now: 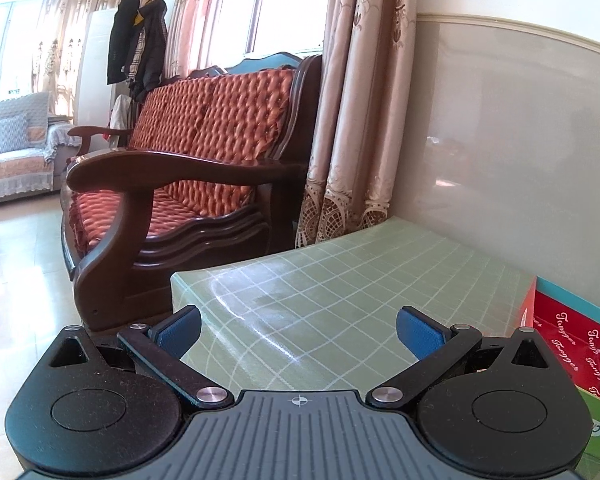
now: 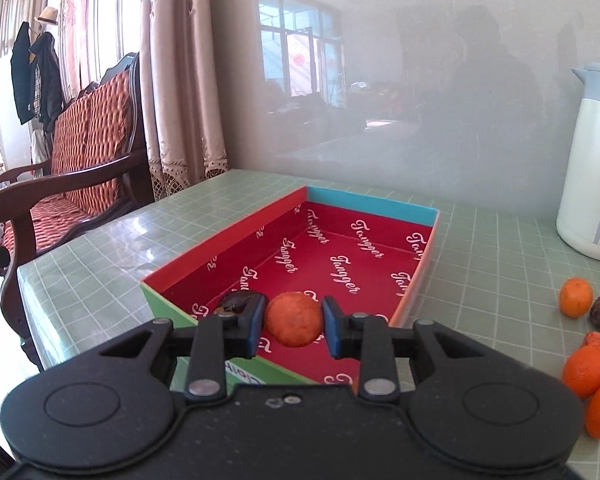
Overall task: Organize fruits
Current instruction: 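Carry the orange slice into the red box and open the right gripper, then move the left gripper back to the fruits and grasp the small tan fruit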
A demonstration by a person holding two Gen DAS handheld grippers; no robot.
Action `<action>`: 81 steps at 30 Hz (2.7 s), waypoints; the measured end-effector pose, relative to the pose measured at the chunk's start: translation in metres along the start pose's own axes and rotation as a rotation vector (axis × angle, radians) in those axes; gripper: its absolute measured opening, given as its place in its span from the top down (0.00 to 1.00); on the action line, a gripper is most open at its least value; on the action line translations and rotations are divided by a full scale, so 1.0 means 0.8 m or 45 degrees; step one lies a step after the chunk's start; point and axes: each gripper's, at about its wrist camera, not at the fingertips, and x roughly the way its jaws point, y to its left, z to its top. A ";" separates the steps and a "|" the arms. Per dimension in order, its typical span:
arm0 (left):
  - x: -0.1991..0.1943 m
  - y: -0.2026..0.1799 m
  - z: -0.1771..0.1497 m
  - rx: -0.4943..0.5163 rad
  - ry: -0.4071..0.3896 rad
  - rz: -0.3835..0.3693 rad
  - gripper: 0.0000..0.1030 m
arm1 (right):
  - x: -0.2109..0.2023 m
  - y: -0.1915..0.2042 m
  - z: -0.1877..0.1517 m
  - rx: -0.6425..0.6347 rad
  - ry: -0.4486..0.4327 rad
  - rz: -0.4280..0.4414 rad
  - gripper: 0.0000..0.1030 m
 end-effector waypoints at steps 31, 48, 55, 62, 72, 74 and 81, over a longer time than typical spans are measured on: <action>-0.037 -0.100 -0.012 0.148 -0.004 -0.226 0.00 | -0.077 -0.088 -0.008 0.129 -0.136 -0.309 0.13; -0.091 -0.192 -0.038 0.297 -0.088 -0.449 0.00 | -0.172 -0.250 -0.054 0.748 -0.052 -0.566 0.00; -0.136 -0.260 -0.076 0.538 -0.171 -0.698 0.00 | -0.205 -0.282 -0.077 0.873 -0.078 -0.695 0.00; -0.158 -0.332 -0.115 0.773 -0.104 -0.891 0.00 | -0.233 -0.305 -0.095 0.972 -0.107 -0.726 0.00; -0.159 -0.386 -0.135 0.890 -0.004 -1.032 0.05 | -0.262 -0.311 -0.103 0.943 -0.173 -0.770 0.00; -0.149 -0.399 -0.140 0.917 0.052 -1.051 0.14 | -0.265 -0.310 -0.104 0.936 -0.174 -0.801 0.00; -0.125 -0.425 -0.148 0.934 0.185 -1.055 0.29 | -0.268 -0.315 -0.106 0.921 -0.139 -0.910 0.00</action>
